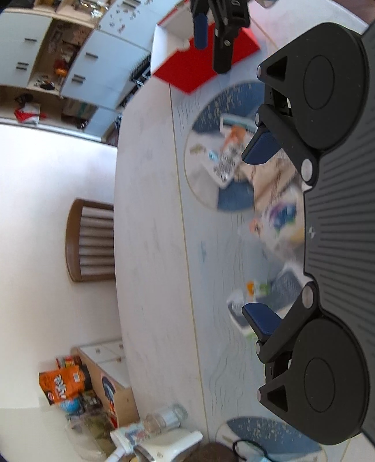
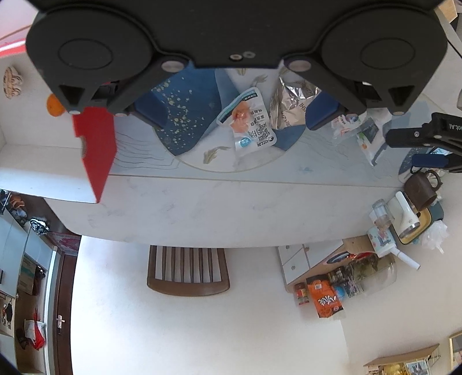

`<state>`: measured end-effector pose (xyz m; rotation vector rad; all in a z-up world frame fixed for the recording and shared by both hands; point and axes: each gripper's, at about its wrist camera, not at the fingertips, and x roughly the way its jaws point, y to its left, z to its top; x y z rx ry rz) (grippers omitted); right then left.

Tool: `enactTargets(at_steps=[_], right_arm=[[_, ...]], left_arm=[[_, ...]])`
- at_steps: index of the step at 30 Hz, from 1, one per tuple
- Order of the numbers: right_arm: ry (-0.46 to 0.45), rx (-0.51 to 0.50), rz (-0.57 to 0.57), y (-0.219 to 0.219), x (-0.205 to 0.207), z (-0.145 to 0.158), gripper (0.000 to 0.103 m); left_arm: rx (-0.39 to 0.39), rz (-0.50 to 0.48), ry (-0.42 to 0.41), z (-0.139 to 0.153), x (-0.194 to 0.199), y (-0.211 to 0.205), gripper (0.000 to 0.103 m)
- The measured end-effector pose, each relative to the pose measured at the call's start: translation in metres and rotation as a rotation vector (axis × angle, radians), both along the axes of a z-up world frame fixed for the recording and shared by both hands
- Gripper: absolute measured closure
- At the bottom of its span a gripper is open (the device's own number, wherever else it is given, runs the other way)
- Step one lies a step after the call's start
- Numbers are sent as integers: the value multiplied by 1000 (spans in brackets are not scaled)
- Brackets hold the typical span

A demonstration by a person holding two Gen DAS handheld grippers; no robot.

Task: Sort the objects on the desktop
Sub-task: 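Grasp the paper-towel pack with the left gripper while the right grasps the sausage pouch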

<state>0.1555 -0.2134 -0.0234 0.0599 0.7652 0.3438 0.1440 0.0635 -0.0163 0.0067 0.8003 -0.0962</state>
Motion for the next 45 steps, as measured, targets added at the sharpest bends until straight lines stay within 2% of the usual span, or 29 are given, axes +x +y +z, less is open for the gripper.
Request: enactTargets(at_steps=[12,27,39,45], right_arm=[[40,-101,60,26,41,-37,5],[141,-187,151,47,70,-85,11],[169,-238,199,58,83,-102,14],[174,-227,208,60,94,-104,15]], left_arm=[[41,85,74,-32,31,35,0],[68,112,150,-61,55,43,0],[77,127,208,-83,68,47,0],[40,140,228,-89,75,55,0]])
